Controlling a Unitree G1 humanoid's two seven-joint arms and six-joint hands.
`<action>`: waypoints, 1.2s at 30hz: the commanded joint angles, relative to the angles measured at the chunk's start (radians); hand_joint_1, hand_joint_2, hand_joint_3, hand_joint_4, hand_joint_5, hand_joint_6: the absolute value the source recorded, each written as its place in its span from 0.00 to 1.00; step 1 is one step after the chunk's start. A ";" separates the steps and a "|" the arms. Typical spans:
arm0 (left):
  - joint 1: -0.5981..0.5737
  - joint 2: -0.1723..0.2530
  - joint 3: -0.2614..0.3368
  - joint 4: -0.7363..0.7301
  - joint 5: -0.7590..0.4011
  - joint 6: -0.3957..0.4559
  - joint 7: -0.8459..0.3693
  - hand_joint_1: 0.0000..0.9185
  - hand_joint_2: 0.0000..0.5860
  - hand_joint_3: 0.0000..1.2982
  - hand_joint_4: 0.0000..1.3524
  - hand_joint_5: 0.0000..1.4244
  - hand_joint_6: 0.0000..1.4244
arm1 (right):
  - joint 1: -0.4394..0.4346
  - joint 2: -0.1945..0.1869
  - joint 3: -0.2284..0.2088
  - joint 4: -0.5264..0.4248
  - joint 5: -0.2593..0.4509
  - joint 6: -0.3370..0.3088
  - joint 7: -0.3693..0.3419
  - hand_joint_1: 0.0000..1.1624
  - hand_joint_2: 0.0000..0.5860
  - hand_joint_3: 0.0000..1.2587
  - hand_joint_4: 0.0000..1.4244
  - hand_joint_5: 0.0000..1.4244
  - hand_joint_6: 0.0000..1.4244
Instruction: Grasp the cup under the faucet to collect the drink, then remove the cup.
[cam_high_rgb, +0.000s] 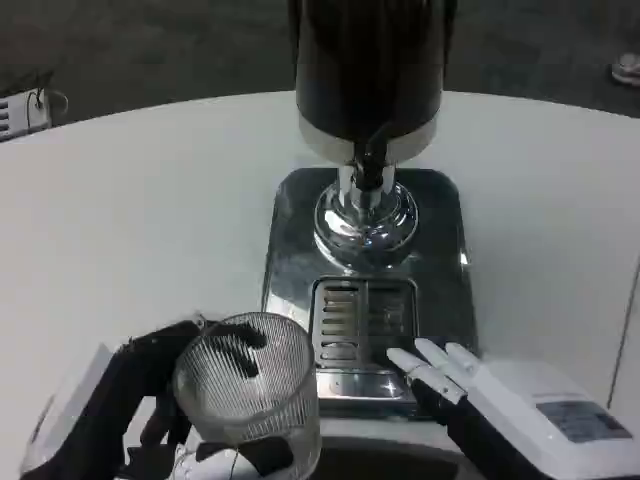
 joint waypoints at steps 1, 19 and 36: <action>0.008 -0.004 0.004 -0.009 -0.016 -0.024 -0.001 0.67 0.00 0.74 0.79 0.89 1.00 | 0.007 0.004 0.001 -0.001 0.001 -0.010 0.014 0.48 0.78 0.07 0.00 0.00 0.00; 0.011 -0.003 0.005 -0.012 -0.020 -0.029 -0.001 0.67 0.00 0.74 0.79 0.89 1.00 | 0.013 0.015 0.002 -0.005 -0.005 -0.008 0.018 0.49 0.79 0.07 0.00 0.00 0.00; -0.021 -0.015 0.006 0.010 -0.004 -0.010 0.014 0.68 0.00 0.74 0.79 0.89 1.00 | 0.011 0.024 0.003 0.005 -0.014 -0.009 0.015 0.49 0.79 0.08 0.00 0.00 0.00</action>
